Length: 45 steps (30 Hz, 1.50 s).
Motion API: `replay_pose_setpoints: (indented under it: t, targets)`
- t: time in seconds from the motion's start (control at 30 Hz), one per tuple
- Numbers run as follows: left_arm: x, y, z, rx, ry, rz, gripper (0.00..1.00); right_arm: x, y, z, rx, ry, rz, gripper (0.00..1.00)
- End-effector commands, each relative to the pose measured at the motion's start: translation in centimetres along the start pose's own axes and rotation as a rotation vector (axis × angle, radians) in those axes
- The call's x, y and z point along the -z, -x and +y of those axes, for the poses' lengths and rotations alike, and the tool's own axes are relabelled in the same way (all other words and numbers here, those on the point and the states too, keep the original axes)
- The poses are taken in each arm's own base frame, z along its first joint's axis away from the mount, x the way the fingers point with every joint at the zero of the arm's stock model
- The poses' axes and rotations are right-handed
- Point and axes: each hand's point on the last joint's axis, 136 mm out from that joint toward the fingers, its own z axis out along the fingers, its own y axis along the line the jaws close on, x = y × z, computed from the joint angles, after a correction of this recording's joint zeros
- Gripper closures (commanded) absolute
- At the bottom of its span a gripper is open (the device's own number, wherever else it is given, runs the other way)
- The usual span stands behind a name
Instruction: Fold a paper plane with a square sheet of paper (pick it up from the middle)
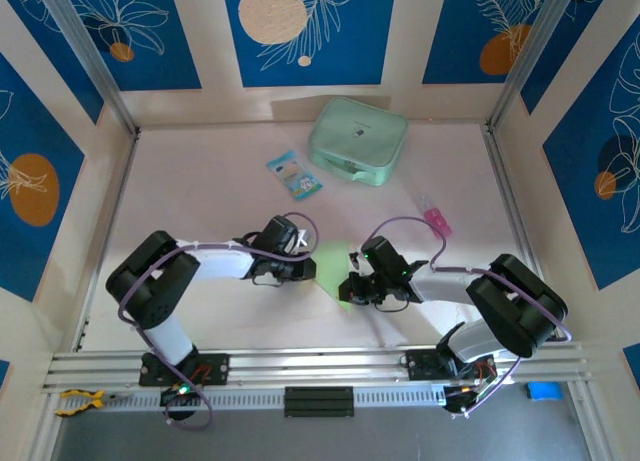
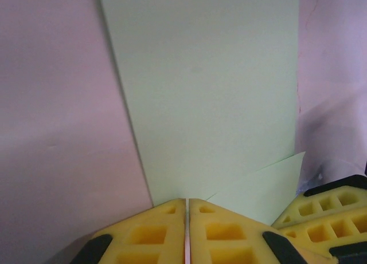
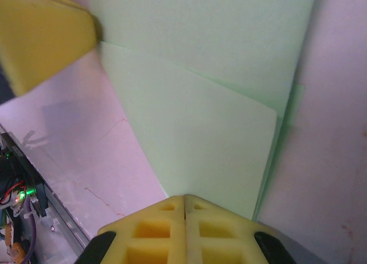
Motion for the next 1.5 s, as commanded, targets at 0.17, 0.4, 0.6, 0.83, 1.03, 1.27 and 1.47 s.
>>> replay_pose_setpoints:
  t: [0.17, 0.4, 0.6, 0.83, 1.03, 1.27, 1.47]
  targets:
    - [1.5, 0.2, -4.7, -0.138, -0.133, -0.020, 0.87, -0.1, -2.1, -3.0, -0.046, -0.109, 0.083, 1.00]
    - [-1.7, -1.4, -2.5, -0.094, -0.068, 0.076, 0.92, 0.1, -1.7, -2.5, -0.034, -0.105, 0.081, 0.99]
    - [-2.7, -3.0, 0.2, -0.076, 0.010, 0.134, 0.96, 0.7, -0.6, -0.3, 0.009, -0.043, 0.059, 0.98]
    - [-2.5, -3.6, 1.0, -0.078, 0.038, 0.141, 0.97, 0.9, 1.1, 3.5, 0.076, 0.067, 0.033, 0.98]
    - [-2.5, -3.4, 0.8, -0.078, 0.034, 0.138, 0.97, -0.7, 0.9, 3.2, 0.064, 0.059, 0.063, 0.97]
    - [-2.6, -3.6, 1.0, -0.074, 0.040, 0.139, 0.97, -1.6, -0.5, 0.7, 0.015, -0.007, 0.102, 0.97]
    - [-2.8, -3.5, 1.3, -0.071, 0.048, 0.139, 0.97, -1.0, -1.8, -0.4, -0.007, -0.016, 0.092, 0.97]
